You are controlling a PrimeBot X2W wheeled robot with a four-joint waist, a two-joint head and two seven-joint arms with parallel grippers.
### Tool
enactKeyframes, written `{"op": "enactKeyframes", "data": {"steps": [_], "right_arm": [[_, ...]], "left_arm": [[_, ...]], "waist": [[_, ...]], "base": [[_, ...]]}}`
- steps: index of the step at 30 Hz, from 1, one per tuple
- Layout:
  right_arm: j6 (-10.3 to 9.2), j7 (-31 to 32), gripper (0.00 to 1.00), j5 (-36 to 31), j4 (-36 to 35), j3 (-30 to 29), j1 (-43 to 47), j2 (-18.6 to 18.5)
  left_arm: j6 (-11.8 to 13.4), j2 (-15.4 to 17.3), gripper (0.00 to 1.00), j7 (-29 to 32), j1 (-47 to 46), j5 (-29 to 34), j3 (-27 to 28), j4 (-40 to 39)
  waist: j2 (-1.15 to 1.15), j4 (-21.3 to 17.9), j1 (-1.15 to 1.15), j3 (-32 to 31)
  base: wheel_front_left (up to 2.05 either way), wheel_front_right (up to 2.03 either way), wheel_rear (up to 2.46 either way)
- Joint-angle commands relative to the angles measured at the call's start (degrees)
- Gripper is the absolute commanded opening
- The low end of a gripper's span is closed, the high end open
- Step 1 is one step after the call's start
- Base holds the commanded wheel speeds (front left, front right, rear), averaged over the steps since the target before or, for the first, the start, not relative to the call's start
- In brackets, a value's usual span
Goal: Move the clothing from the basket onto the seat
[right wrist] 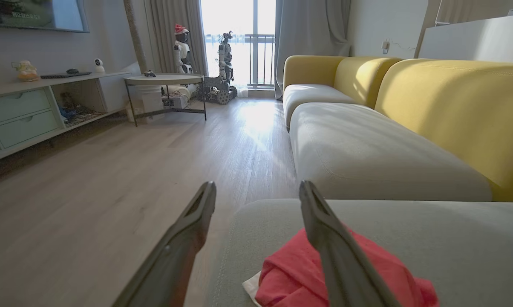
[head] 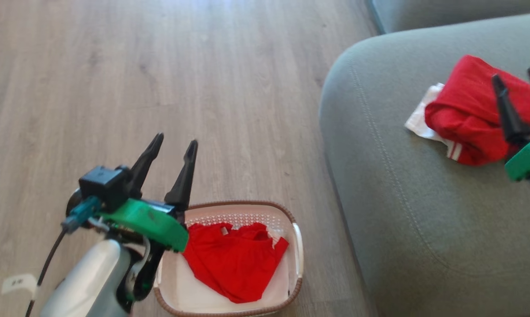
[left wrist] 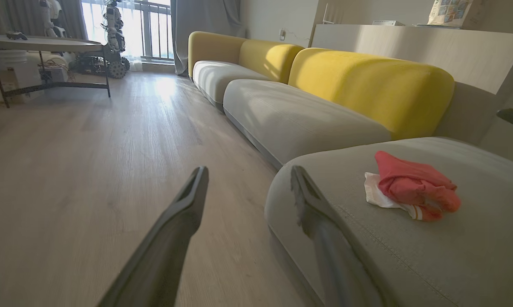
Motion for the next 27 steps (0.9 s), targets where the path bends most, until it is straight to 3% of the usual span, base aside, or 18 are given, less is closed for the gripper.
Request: {"op": "enactKeyframes", "data": {"steps": [1, 7, 14, 21, 27], "right_arm": [[-0.01, -1.0, 1.0, -2.0, -3.1, -1.8, 1.7, 0.8], [-0.01, -1.5, 1.0, -9.5, -11.1, -10.0, 11.3, 8.8], [-0.01, -1.6, 1.0, -14.7, -20.2, -14.7, 21.1, 16.6], [-0.01, -2.2, 1.0, -17.2, -23.6, -16.2, 26.6, 23.2], [-0.01, -2.9, 1.0, -19.4, -24.3, -14.7, 28.2, 25.3]], "left_arm": [[0.7, 2.1, 1.0, -0.7, -1.0, -0.2, 2.9, -2.1], [3.2, 3.0, 1.0, -2.5, 2.6, -0.8, 5.6, -2.6], [5.0, 3.3, 1.0, -4.0, 6.7, -0.9, 8.1, -3.3], [7.0, 2.4, 1.0, -4.7, 11.5, 0.3, 12.6, -4.1], [6.1, 1.2, 1.0, -4.8, 14.4, 3.5, 15.7, -4.9]], "waist": [[0.0, 1.6, 0.0, -0.8], [0.0, 3.6, 0.0, -1.5], [0.0, 4.7, 0.0, -1.6], [0.0, 3.8, 0.0, -1.7], [0.0, 2.9, 0.0, -1.4]], "base": [[0.0, 0.0, 0.0], [0.0, 0.0, 0.0], [0.0, 0.0, 0.0], [0.0, 0.0, 0.0], [0.0, 0.0, 0.0]]}}
